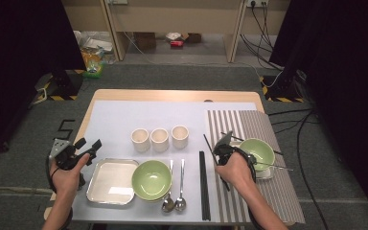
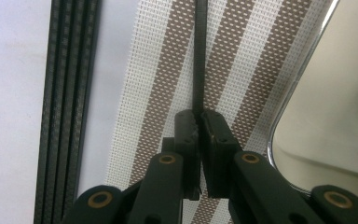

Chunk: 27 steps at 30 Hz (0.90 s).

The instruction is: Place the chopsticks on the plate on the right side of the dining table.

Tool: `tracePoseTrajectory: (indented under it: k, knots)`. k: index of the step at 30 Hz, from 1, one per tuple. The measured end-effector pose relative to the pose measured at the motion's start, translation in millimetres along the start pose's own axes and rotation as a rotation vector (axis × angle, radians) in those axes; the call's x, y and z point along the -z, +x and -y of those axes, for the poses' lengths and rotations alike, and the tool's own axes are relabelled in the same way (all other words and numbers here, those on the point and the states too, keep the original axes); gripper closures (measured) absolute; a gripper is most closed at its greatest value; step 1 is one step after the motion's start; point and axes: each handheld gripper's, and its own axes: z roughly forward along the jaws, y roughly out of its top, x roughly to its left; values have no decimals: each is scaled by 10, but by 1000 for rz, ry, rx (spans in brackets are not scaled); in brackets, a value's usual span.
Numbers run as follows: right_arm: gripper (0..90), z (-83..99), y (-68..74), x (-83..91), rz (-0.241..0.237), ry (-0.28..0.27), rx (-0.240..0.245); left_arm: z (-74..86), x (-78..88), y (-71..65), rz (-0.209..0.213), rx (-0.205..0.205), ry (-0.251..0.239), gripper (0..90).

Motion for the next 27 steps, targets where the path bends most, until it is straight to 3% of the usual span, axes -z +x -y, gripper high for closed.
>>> tracePoseTrajectory:
  k: [14, 27]
  knots:
    - [861, 7, -23, 27, -16, -13, 31, 1, -7, 2, 0, -1, 1, 263]
    - [862, 48, -59, 323, -32, -80, 37, -2, -6, 0, 0, -1, -1, 263]
